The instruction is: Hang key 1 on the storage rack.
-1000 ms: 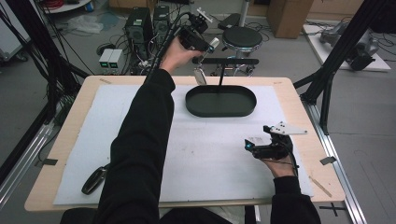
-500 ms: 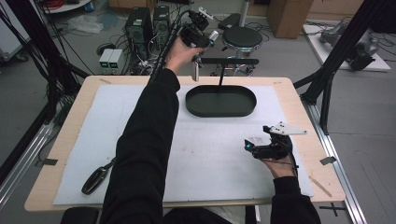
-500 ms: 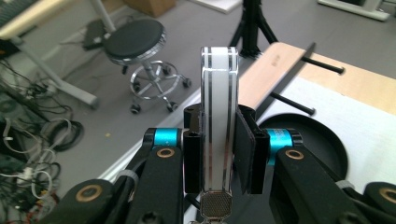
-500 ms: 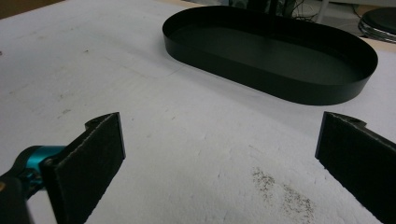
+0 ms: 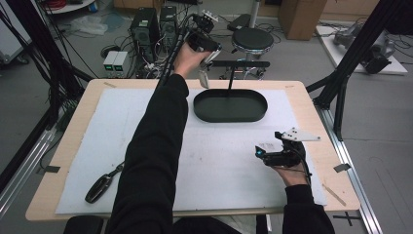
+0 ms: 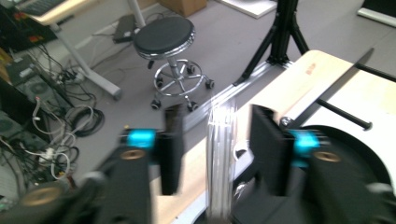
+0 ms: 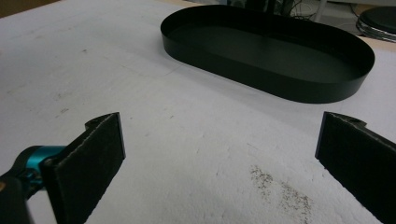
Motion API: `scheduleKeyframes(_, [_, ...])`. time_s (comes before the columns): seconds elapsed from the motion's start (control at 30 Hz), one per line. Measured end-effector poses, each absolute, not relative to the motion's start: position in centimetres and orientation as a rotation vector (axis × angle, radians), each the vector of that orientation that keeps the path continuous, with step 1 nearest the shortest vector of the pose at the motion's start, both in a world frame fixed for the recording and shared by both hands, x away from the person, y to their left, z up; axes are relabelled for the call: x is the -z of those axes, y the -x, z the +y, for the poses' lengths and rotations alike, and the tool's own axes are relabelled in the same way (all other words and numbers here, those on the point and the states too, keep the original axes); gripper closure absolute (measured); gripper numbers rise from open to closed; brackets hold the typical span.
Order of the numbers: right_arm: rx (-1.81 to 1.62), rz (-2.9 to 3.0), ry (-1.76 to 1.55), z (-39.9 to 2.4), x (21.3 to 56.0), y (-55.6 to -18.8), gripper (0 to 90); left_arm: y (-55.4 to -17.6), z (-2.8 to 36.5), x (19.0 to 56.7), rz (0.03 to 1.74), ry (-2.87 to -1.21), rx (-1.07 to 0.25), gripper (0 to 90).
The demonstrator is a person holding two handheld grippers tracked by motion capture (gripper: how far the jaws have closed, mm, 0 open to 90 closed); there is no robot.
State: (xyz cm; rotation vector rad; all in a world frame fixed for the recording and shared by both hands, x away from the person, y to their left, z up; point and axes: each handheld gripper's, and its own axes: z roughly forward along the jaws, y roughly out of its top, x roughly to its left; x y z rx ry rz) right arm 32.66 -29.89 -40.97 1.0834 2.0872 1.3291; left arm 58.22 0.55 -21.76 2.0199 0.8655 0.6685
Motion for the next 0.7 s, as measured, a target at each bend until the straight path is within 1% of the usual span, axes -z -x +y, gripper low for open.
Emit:
scheduleKeyframes(0.07, [-1.33, 2.083, -1.084, -29.9, 40.9, -32.7, 0.6, -58.0, 0.9, 21.5, 0.845, -2.011, -0.655, 46.3])
scheduleKeyframes(0.2, [-1.329, 2.084, -1.077, -29.9, 41.0, -32.6, 0.6, -57.5, 1.3, 21.3, 0.824, -2.026, -0.641, 30.3])
scheduleKeyframes(0.23, [-1.328, 2.086, -1.079, -29.8, 40.9, -32.6, 0.6, -57.4, 1.5, 21.3, 0.807, -2.05, -0.619, 23.4])
scheduleKeyframes(0.27, [-1.328, 2.085, -1.079, -29.8, 40.9, -32.6, 0.6, -57.3, 1.6, 21.3, 0.805, -2.076, -0.606, 13.6])
scheduleKeyframes(0.3, [-1.328, 2.085, -1.078, -29.8, 40.9, -32.6, 0.6, -57.2, 1.7, 21.3, 0.798, -2.087, -0.594, 6.9])
scheduleKeyframes(0.4, [-1.329, 2.081, -1.081, -29.8, 40.9, -32.6, 0.6, -56.9, 2.1, 21.3, 0.778, -2.117, -0.557, 5.0])
scheduleKeyframes(0.43, [-1.33, 2.08, -1.081, -29.8, 40.9, -32.6, 0.6, -56.8, 2.4, 21.3, 0.768, -2.12, -0.535, 1.8])
scheduleKeyframes(0.57, [-1.329, 2.077, -1.08, -29.8, 40.9, -32.6, 0.6, -56.3, 3.7, 21.8, 0.768, -2.07, -0.492, 1.7])
scheduleKeyframes(0.7, [-1.324, 2.082, -1.08, -29.8, 41.0, -32.6, 0.6, -55.9, 5.1, 22.8, 0.789, -2.056, -0.503, 1.7])
